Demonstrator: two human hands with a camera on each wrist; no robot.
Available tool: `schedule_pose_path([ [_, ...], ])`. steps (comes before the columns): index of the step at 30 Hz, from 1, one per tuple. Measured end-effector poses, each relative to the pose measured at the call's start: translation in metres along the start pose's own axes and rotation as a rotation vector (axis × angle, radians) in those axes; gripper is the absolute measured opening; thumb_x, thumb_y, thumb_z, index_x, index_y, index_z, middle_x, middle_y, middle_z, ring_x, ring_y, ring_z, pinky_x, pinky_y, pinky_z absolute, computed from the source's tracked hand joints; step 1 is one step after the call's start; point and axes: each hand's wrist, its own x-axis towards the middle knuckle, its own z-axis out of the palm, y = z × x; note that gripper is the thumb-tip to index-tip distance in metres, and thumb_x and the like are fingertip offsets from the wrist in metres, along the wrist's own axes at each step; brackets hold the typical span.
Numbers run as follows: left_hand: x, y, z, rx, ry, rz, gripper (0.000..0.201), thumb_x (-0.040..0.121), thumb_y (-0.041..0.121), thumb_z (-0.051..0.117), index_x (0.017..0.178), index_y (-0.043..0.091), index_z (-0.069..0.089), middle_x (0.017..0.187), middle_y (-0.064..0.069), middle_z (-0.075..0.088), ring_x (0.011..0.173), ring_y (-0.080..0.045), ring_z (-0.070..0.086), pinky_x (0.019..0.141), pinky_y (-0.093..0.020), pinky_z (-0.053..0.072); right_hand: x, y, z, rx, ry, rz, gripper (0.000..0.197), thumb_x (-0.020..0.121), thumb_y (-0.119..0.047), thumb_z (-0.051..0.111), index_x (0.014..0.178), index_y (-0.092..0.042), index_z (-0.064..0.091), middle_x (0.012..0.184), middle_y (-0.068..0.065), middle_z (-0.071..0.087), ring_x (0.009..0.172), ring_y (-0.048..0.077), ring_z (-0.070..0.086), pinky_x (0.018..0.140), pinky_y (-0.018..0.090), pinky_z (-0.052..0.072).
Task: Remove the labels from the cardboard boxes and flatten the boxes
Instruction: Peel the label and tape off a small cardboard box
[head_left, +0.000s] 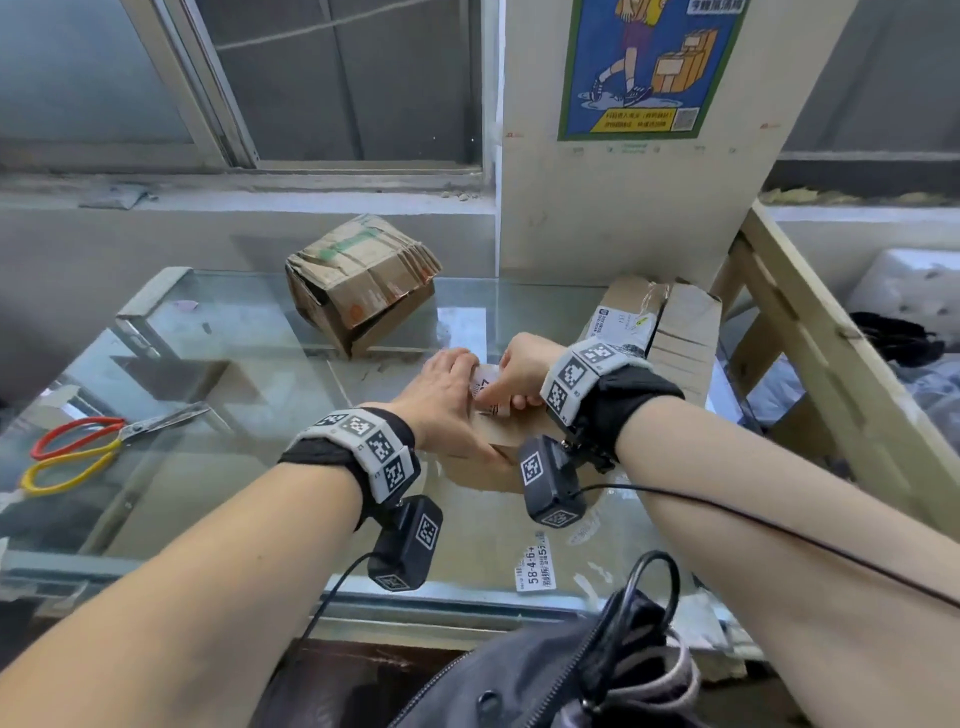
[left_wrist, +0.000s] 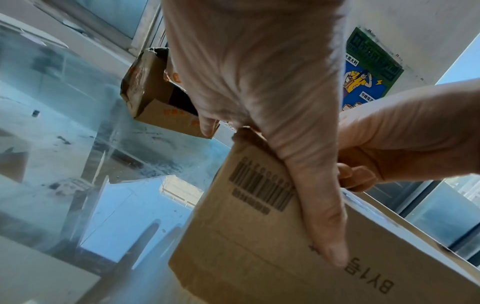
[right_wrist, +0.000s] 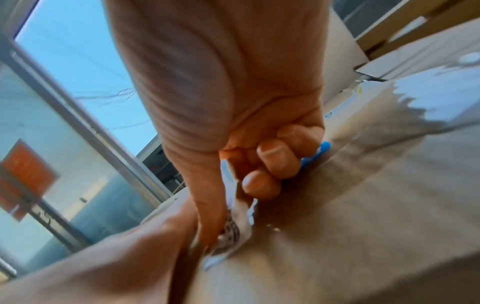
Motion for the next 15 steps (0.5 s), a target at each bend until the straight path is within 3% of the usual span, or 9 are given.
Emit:
schedule_pose_path([
  [2, 0.001, -0.001, -0.002, -0.04, -0.007, 0.001, 0.118, 0.053, 0.057, 0.083, 0.143, 0.015, 0.02, 0.137, -0.001, 0.028, 0.133, -0.021, 0.025, 0.113, -0.035, 0.026, 0.002, -0.006, 0.003, -0.077, 0.032, 0.01, 0.041, 0.062, -0.049, 0.079, 0.068, -0.012, 0.061, 0.072, 0.006, 0.067, 0.065, 0.022, 0.06, 0.067, 0.031, 0.05],
  [5, 0.001, -0.002, -0.002, -0.034, 0.003, 0.024, 0.122, 0.055, 0.056, 0.082, 0.148, 0.015, 0.014, 0.14, -0.004, 0.027, 0.133, -0.023, 0.023, 0.114, -0.037, 0.025, -0.001, -0.007, 0.002, -0.103, 0.042, 0.023, 0.041, 0.065, -0.047, 0.078, 0.079, -0.011, 0.063, 0.078, 0.007, 0.066, 0.074, 0.023, 0.062, 0.069, 0.031, 0.049],
  [8, 0.003, -0.004, -0.002, -0.019, -0.002, 0.053, 0.124, 0.057, 0.057, 0.08, 0.151, 0.015, 0.01, 0.143, -0.004, 0.023, 0.136, -0.025, 0.019, 0.115, -0.039, 0.021, -0.005, -0.003, 0.003, -0.024, 0.044, 0.002, 0.031, 0.077, -0.039, 0.073, 0.076, -0.012, 0.058, 0.066, 0.001, 0.056, 0.06, 0.014, 0.052, 0.056, 0.023, 0.041],
  [12, 0.004, -0.006, 0.001, 0.011, 0.032, 0.091, 0.114, 0.054, 0.06, 0.078, 0.143, 0.012, 0.025, 0.129, -0.004, 0.029, 0.125, -0.022, 0.025, 0.109, -0.035, 0.025, -0.009, 0.0, 0.005, 0.098, 0.116, -0.029, 0.032, 0.084, -0.036, 0.068, 0.067, -0.015, 0.051, 0.055, -0.002, 0.052, 0.048, 0.009, 0.046, 0.032, 0.012, 0.031],
  [15, 0.005, -0.013, 0.0, 0.018, 0.077, 0.095, 0.113, 0.048, 0.067, 0.079, 0.136, 0.013, 0.031, 0.116, 0.0, 0.028, 0.111, -0.017, 0.024, 0.106, -0.035, 0.028, -0.009, -0.005, 0.007, 0.082, 0.141, -0.049, 0.037, 0.085, -0.04, 0.066, 0.065, -0.014, 0.05, 0.057, -0.001, 0.052, 0.05, 0.01, 0.045, 0.04, 0.019, 0.034],
])
